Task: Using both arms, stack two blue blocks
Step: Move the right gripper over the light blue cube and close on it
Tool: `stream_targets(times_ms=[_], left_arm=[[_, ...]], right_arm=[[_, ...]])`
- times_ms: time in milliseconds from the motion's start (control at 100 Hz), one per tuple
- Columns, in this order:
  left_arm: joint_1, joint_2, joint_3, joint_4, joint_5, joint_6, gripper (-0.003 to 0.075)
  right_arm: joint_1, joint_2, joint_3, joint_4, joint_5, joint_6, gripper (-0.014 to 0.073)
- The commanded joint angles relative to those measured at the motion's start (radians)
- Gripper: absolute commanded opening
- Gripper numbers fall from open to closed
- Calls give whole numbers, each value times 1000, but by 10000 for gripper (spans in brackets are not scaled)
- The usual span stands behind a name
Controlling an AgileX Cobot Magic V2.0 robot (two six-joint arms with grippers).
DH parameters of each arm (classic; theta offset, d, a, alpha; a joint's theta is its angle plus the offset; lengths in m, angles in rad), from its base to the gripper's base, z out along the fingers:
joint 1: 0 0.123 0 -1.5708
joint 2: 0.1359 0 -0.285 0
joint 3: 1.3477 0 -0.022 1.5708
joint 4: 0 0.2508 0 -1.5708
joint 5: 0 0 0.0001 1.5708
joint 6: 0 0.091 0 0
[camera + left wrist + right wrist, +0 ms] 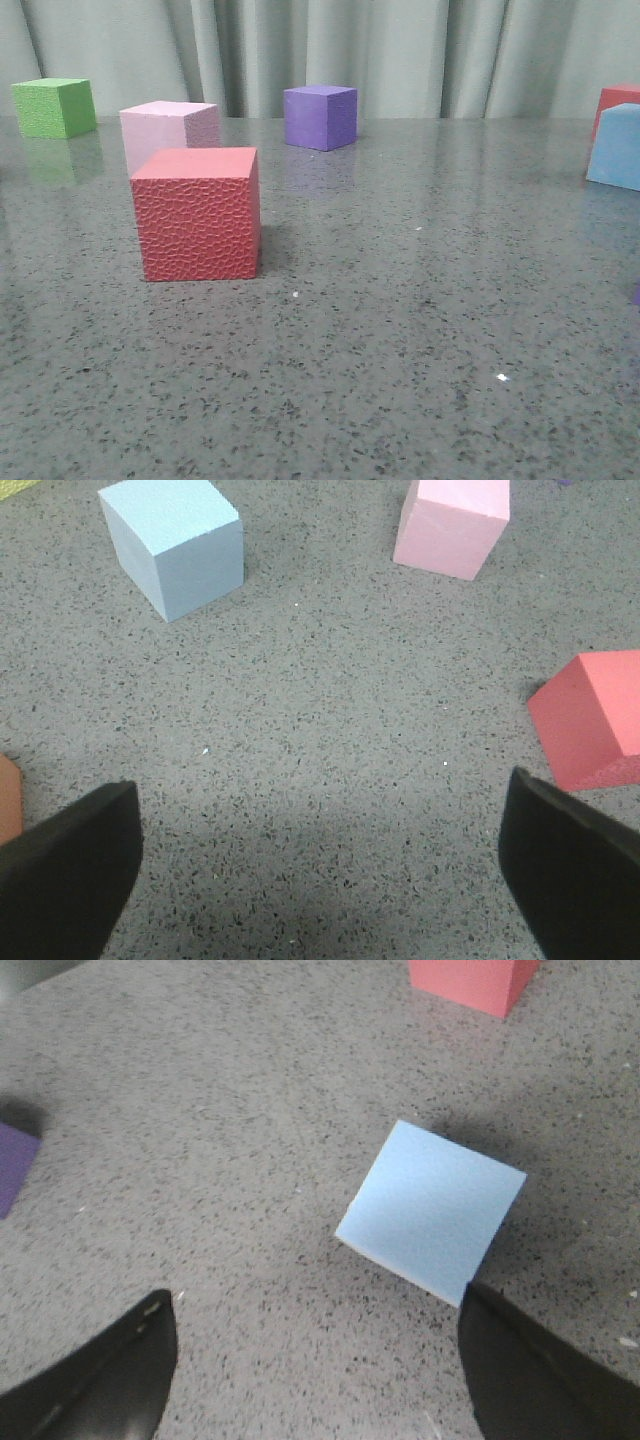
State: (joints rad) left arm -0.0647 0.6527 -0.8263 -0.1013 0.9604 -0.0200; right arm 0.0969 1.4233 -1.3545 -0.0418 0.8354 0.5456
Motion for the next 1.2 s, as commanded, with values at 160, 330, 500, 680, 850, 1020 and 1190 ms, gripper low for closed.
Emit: stream_targets(times_ms=[160,330,500,680,850,1020,1190], left_arm=[[2,6,-34,-12,-53,0,692],[2,6,-34,-12,-53,0,692],[2,6,-34,-12,-51,0,692],[2,6,-34,-12,-51,0,692],[2,6,-34,-12,-51,0,692],[2,6,-34,-12,-45,0,692],[2,6,-34,-12,-43,0,692]], right_arm=[[-7,88,-126,-120,44,92,580],[-8,134,-143,-151,67,120,580],[-36,161,-143,-151,68,159,580],[-60,178,-143,-141,64,168,580],[-66,201,-143,-113,60,173,580],[-66,215,-143,-77,25,174,580],[-66,225,-143,-75,19,174,580]])
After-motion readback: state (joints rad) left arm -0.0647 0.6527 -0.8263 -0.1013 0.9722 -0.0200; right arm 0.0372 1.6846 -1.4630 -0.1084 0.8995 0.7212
